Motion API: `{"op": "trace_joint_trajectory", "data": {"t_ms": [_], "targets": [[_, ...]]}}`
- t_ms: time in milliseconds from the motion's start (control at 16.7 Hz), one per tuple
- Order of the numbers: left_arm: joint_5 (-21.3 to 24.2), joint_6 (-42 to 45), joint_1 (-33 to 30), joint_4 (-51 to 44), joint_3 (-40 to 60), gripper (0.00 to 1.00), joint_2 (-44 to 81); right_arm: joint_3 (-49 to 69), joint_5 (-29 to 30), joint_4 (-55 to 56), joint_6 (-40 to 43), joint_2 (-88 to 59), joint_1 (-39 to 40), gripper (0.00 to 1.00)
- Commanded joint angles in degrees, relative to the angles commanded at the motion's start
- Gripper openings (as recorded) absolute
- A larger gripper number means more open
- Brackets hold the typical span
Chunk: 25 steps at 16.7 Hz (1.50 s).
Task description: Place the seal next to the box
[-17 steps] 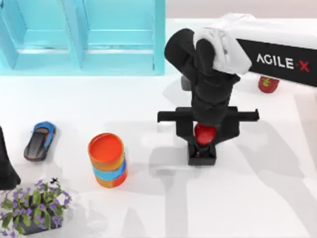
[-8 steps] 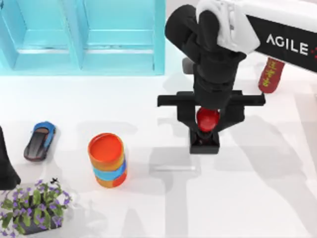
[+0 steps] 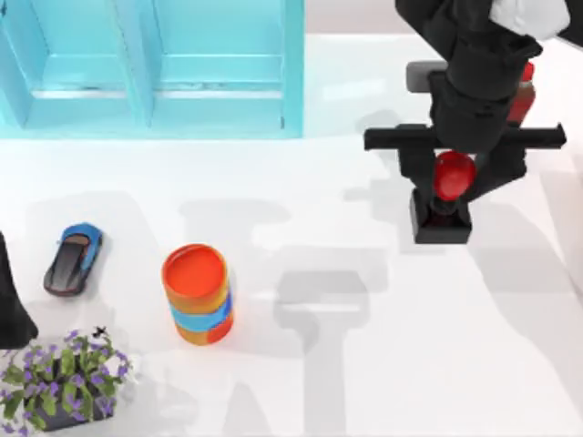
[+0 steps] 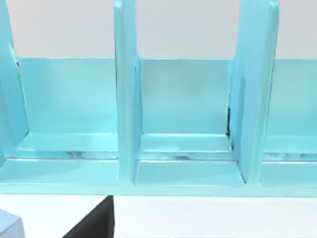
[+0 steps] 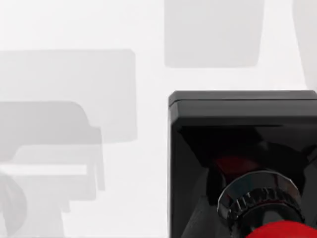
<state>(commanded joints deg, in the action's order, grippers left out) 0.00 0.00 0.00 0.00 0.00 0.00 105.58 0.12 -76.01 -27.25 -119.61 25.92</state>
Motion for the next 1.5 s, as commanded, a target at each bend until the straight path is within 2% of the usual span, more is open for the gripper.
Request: {"op": "trace_joint_trajectory", "data": {"t_ms": [420, 600, 1020, 1500], "targets": [[0.0, 0.0, 0.0, 0.0, 0.0, 1.0, 0.0, 2.8, 0.12, -8.7, 17.02, 5.12, -16.58, 0.0], [0.0, 0.0, 0.0, 0.0, 0.0, 1.0, 0.0, 3.81, 0.08, -11.11, 21.45, 6.97, -21.04, 0.0], [0.0, 0.0, 0.0, 0.0, 0.0, 1.0, 0.0, 2.84, 0.14, -10.35, 21.67, 6.88, -21.16, 0.0], [0.0, 0.0, 0.0, 0.0, 0.0, 1.0, 0.0, -11.22, 0.06, 2.87, 21.61, 7.97, -21.15, 0.0]]}}
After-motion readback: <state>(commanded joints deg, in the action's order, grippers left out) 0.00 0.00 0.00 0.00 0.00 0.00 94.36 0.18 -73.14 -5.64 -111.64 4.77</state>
